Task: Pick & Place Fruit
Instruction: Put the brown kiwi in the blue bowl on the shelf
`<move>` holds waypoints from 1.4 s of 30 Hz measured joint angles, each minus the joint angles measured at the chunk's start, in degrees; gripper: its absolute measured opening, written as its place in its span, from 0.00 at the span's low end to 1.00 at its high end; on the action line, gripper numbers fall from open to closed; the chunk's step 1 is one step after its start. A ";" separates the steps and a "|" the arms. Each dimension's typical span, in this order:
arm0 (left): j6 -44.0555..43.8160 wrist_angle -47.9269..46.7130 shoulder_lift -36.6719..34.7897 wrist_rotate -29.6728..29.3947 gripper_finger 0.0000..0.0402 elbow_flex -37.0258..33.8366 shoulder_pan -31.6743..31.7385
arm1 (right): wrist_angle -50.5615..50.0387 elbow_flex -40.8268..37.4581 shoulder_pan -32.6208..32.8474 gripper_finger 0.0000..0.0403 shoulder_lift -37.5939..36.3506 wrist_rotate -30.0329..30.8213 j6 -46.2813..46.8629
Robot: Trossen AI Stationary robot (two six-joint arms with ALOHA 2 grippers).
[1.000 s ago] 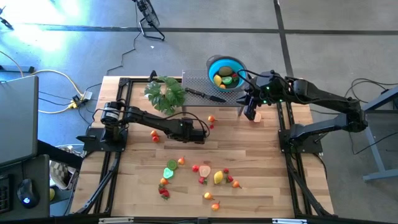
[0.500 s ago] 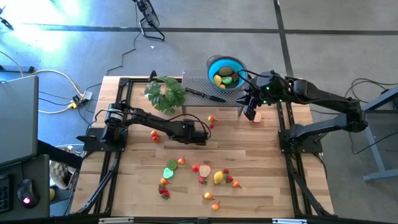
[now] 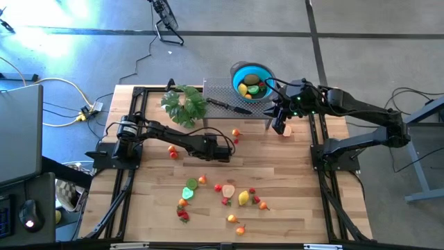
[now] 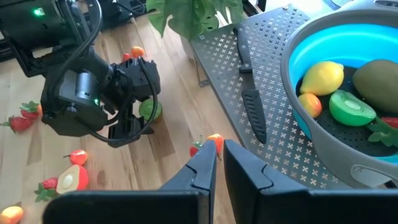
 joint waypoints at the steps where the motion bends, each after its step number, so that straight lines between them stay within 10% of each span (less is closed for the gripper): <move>1: -0.07 -0.13 0.01 -0.01 0.88 0.00 0.00 | 0.02 0.00 0.00 0.06 0.00 0.00 0.02; 18: -0.43 -0.56 0.07 -0.94 0.87 -0.09 0.00 | 0.01 0.00 0.00 0.06 0.00 0.00 0.01; 42: -0.43 -0.48 0.11 -1.60 0.59 -0.15 0.02 | 0.02 0.00 0.00 0.06 0.00 0.00 0.02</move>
